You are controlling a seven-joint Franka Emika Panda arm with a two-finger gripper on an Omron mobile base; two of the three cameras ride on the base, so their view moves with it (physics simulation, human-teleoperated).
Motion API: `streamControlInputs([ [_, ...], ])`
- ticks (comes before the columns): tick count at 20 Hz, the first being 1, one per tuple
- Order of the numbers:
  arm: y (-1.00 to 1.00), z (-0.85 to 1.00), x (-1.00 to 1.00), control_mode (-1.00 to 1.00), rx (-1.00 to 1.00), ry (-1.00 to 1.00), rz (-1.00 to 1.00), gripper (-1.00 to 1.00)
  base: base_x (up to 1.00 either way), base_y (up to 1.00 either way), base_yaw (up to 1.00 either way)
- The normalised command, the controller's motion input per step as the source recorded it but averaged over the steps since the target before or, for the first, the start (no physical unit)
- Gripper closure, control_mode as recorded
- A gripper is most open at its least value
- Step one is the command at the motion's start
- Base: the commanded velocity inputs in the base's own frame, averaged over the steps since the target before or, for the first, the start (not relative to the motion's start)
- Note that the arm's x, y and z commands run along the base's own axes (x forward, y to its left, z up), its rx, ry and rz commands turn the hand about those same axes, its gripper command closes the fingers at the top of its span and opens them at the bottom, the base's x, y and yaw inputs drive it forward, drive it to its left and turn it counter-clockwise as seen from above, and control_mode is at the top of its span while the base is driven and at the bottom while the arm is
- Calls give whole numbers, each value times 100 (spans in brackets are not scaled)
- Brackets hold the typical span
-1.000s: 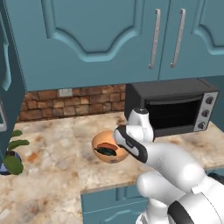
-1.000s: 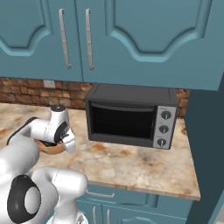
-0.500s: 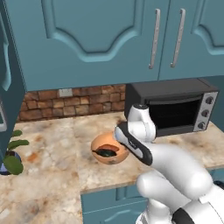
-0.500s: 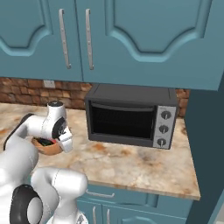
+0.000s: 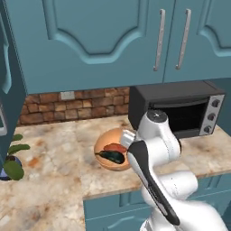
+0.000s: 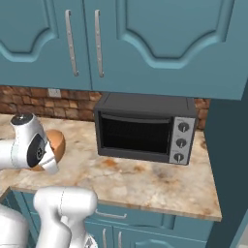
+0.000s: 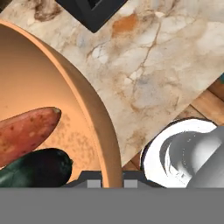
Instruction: Place the bowl with the sweet potato and eggplant on the top shelf of the fridge. Place the bowl with the steak and chicken drumstick on the second highest shelf of the fridge.
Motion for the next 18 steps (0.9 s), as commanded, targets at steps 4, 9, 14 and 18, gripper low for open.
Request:
streamControlInputs([
  [4,-19,100,-73,-100,13,-5,-11,100,0,0,0],
  [9,-59,91,-71,-100,24,0,-1,100,0,0,0],
  [14,-1,4,-5,-100,1,0,0,100,0,0,0],
  [18,0,0,-15,100,0,0,0,100,-75,-2,-1],
])
